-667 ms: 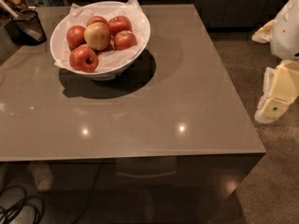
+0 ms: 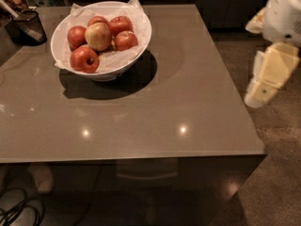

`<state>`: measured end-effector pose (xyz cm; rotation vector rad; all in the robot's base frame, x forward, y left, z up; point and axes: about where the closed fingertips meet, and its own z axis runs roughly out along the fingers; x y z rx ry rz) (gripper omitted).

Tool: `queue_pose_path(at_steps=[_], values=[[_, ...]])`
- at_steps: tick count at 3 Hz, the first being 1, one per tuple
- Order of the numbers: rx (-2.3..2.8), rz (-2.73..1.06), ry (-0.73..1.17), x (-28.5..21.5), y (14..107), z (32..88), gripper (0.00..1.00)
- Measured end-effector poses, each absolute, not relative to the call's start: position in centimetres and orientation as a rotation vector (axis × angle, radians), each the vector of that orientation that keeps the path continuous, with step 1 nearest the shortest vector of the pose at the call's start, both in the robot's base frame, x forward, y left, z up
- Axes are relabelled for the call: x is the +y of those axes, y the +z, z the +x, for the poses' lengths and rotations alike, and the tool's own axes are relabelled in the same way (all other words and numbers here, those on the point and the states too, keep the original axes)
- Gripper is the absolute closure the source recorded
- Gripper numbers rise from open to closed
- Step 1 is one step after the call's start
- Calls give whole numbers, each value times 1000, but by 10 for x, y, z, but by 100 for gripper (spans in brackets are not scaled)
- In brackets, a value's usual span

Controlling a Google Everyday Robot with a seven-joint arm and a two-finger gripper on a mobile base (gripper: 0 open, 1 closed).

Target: Pick apple from white bowl

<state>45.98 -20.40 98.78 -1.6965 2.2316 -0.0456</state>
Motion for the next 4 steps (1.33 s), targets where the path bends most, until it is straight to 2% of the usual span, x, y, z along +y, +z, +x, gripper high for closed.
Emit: queue_pose_path(at_steps=[2,4], values=[[2173,-1751,16,-152,1013,522,0],[2119,-1727,-8,-127,1018,544,0]])
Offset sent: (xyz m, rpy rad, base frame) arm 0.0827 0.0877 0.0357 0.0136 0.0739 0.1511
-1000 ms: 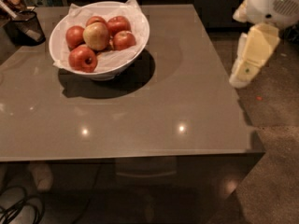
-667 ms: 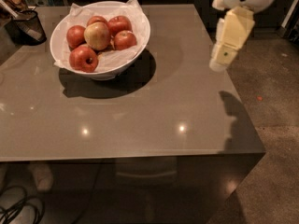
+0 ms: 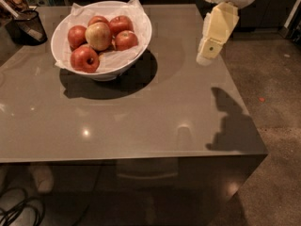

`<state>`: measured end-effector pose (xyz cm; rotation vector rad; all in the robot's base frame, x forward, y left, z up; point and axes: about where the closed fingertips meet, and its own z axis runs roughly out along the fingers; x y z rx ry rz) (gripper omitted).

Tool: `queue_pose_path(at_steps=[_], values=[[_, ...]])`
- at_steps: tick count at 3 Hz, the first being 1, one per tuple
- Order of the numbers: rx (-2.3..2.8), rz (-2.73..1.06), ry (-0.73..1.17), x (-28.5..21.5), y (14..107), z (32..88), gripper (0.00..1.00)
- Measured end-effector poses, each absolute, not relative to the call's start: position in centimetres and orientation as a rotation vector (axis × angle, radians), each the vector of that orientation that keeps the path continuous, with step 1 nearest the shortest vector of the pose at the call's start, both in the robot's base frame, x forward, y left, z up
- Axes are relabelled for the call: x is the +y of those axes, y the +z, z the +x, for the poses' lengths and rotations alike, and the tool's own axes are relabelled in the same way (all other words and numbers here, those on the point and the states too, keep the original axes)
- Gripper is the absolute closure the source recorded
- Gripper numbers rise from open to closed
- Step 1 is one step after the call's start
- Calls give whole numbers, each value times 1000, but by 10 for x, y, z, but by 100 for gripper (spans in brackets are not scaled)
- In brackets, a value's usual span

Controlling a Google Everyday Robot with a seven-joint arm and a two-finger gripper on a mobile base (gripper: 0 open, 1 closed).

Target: Pick apple from white bowl

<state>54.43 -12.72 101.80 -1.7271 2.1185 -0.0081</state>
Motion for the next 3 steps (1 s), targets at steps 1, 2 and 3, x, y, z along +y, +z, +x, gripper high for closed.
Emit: queue_pose_path(at_steps=[1,2,3], values=[[2093,-1741,6,-99,1016,568,0],[2044,-1776,9,-64,1018,596,0],[2035,-1768,5,-62,1019,599,0]])
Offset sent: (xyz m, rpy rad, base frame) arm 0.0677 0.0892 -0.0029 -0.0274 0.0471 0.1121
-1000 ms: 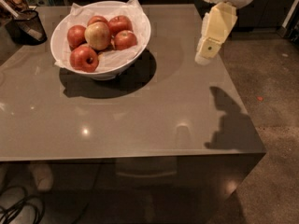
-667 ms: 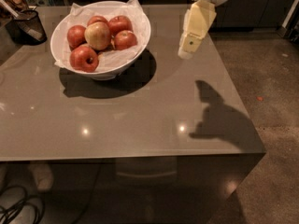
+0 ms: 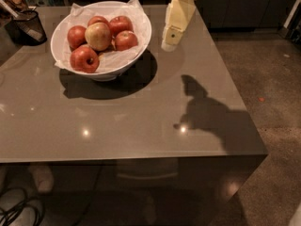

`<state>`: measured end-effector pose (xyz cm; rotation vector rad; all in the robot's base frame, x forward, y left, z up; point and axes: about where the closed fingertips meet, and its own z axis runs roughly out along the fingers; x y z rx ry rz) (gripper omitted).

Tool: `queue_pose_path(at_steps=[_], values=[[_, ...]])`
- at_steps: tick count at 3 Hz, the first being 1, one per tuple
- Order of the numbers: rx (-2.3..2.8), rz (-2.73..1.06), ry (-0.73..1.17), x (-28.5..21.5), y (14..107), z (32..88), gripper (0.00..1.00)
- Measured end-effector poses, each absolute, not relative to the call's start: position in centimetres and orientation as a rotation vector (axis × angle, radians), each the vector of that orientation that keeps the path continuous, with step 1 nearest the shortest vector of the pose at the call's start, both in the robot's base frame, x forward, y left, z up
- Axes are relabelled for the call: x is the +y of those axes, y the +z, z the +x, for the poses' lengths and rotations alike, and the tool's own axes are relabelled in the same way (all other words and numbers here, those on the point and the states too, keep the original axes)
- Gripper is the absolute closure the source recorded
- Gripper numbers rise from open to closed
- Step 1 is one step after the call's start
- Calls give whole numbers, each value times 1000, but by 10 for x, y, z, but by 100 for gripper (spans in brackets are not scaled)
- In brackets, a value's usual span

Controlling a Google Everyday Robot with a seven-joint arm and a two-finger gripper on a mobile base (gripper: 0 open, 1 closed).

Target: Pick apple from white bowl

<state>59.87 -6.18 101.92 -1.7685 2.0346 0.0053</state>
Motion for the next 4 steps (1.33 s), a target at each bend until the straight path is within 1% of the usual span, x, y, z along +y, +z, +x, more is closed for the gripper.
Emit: queue_pose_path(at_steps=[2,3,4], values=[[2025,-1789,102,-14,1000,632,0],[2043,-1800,140,2,988,645,2],[2063,-1795,174,11,980,656,8]])
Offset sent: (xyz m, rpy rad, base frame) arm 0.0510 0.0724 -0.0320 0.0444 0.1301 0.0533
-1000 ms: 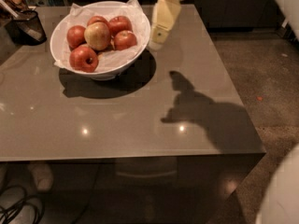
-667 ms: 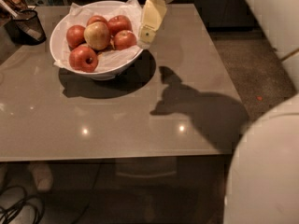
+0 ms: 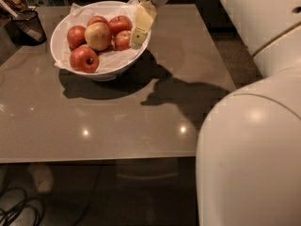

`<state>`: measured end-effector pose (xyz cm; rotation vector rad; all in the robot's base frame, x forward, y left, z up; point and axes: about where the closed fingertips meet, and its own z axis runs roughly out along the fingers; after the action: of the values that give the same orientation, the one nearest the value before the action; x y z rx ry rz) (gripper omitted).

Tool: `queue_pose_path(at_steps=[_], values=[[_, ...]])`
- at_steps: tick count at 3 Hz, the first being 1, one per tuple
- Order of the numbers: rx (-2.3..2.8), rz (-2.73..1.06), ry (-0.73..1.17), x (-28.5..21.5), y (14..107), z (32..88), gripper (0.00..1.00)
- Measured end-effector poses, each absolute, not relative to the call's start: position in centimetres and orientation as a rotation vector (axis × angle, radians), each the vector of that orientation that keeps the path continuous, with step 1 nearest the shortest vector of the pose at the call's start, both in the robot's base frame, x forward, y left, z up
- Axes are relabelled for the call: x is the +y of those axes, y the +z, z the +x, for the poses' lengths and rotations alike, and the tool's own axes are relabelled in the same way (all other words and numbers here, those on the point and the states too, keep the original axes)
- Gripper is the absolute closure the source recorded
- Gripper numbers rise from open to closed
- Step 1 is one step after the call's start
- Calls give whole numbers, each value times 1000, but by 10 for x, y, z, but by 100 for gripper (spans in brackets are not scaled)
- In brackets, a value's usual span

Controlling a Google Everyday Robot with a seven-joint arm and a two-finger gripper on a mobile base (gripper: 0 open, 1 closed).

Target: Pick apple from white bowl

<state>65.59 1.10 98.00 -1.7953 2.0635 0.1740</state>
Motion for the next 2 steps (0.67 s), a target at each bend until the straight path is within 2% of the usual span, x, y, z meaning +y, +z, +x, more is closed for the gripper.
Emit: queue_pose_path(at_steps=[2], values=[[2081,-1783,205,21,974,671,12]])
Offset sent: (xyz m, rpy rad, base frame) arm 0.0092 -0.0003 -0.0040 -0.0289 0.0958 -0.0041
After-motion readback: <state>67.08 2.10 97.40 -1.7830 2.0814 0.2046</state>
